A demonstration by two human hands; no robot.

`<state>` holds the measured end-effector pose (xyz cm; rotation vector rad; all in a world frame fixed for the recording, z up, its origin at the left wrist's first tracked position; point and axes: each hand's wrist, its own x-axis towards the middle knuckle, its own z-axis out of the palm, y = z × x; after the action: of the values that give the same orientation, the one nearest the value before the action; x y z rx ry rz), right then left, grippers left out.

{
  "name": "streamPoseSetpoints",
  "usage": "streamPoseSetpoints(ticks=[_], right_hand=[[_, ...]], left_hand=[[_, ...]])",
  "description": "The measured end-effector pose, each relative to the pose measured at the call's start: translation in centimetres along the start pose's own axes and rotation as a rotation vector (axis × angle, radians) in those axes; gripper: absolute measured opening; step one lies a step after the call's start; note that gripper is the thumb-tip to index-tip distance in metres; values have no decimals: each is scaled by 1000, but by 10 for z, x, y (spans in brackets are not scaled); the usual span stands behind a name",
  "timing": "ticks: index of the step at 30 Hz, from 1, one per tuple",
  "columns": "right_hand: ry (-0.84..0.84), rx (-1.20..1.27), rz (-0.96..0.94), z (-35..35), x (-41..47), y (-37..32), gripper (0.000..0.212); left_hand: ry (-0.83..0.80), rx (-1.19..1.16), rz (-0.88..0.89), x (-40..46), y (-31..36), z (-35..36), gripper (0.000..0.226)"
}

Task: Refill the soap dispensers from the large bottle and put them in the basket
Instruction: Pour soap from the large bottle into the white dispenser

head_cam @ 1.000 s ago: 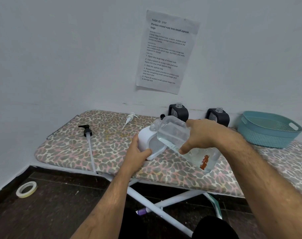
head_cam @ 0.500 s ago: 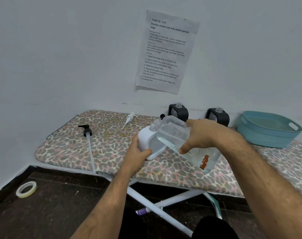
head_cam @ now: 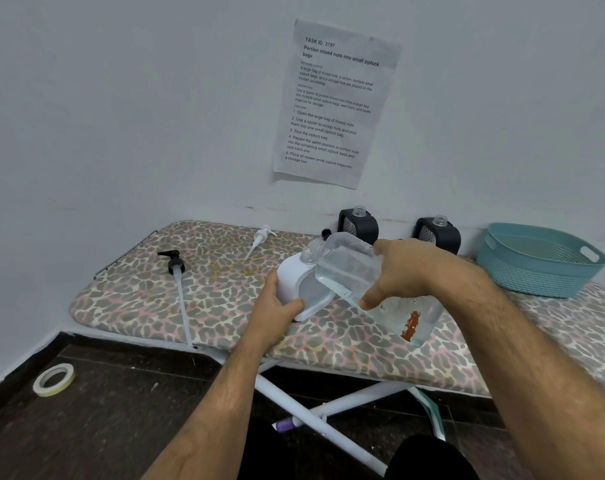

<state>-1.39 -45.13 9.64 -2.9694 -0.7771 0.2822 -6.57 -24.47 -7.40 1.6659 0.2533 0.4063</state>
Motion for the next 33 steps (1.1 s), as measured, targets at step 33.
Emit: streamPoseSetpoints(ticks=[33], right_hand=[[-12, -9, 9, -5, -5, -4, 90]], left_hand=[[-23, 4, -16, -1, 4, -1, 69]])
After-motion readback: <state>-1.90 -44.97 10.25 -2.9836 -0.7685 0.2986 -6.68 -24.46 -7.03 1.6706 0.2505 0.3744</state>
